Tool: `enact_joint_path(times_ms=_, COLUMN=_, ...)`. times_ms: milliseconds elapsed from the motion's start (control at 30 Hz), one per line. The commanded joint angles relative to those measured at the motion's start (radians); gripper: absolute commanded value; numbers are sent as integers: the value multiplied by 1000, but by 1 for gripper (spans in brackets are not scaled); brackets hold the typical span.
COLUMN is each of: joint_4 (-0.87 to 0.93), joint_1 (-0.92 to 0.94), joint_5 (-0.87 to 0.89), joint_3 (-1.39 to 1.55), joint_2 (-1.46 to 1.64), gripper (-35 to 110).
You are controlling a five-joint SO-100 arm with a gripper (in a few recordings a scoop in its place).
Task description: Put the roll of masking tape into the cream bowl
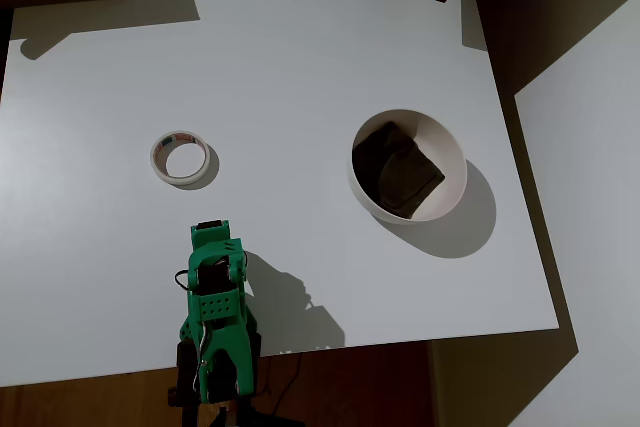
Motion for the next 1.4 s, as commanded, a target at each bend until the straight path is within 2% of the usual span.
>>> enact_joint_path(times_ms=0, joint_4=46, joint_1=6, joint_5=21, joint_3=-29, joint_2=3, gripper=-8)
enact_joint_path(times_ms=533, joint_4=46, joint_1=34, joint_5=49, joint_3=-67, joint_2=3, gripper=-8)
enact_joint_path(times_ms=667, joint_4=-12, joint_1=35, joint_5=61, joint_3=-127, joint_2=-37, gripper=-8)
enact_joint_path(times_ms=867, joint_4=-126, joint_1=23, joint_5=84, joint_3=-394, joint_2=-512, gripper=-8)
enact_joint_path(times_ms=1100, joint_4=-86, joint_1=3, joint_5=84, joint_3=-750, joint_2=-1006, gripper=-8)
enact_joint_path(times_ms=1200, joint_4=-31, joint_1=-9, joint_5=92, joint_3=-899, joint_2=-1209, gripper=9)
enact_joint_path(times_ms=1367, joint_4=-58, joint_1=-29, joint_5=106, joint_3=-980, joint_2=-1353, gripper=20)
